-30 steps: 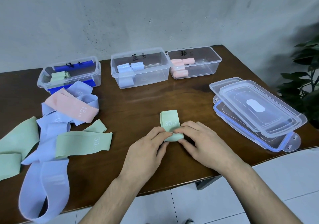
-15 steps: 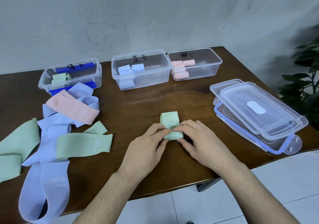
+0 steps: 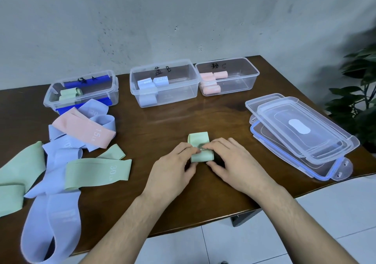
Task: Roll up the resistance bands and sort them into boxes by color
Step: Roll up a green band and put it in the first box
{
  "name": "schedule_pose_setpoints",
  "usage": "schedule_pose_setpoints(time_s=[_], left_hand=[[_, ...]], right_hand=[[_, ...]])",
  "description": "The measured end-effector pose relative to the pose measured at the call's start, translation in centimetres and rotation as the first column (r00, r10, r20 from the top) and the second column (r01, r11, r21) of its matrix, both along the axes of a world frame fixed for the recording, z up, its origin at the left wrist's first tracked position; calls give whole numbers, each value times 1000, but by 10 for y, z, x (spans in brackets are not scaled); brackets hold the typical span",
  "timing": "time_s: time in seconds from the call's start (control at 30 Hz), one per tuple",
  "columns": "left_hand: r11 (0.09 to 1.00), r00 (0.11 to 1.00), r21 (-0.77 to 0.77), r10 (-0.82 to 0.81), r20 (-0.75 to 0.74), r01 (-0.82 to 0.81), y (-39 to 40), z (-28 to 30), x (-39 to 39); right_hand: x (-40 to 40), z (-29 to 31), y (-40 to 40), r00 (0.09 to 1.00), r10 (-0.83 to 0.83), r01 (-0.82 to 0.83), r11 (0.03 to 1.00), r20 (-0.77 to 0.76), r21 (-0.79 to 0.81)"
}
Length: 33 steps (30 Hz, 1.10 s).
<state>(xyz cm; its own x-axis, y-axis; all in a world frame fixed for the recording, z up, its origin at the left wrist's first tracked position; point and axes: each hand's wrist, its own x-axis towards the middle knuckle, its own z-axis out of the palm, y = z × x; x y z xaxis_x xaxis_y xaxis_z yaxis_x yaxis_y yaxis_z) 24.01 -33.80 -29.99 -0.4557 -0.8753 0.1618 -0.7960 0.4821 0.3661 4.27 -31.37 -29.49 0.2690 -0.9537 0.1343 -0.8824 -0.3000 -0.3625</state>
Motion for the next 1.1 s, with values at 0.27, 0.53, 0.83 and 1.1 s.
schedule_pose_setpoints(time_s=[0.27,0.53,0.83,1.1], left_hand=[[999,999,-6,-34,-8,34,16,4,6],[992,993,76,-91,-70,97,51,4,14],[992,996,105,-66,-61,73,52,0,11],[996,987,73,-32,-156,43,55,-2,12]], right_hand=[[-4,-1,18,998,68,-68,997,-4,-32],[-7,-5,54,991,136,-136,989,-8,-63],[-2,-4,57,996,86,-84,994,32,-71],[-3,-9,50,993,73,-71,997,88,-30]])
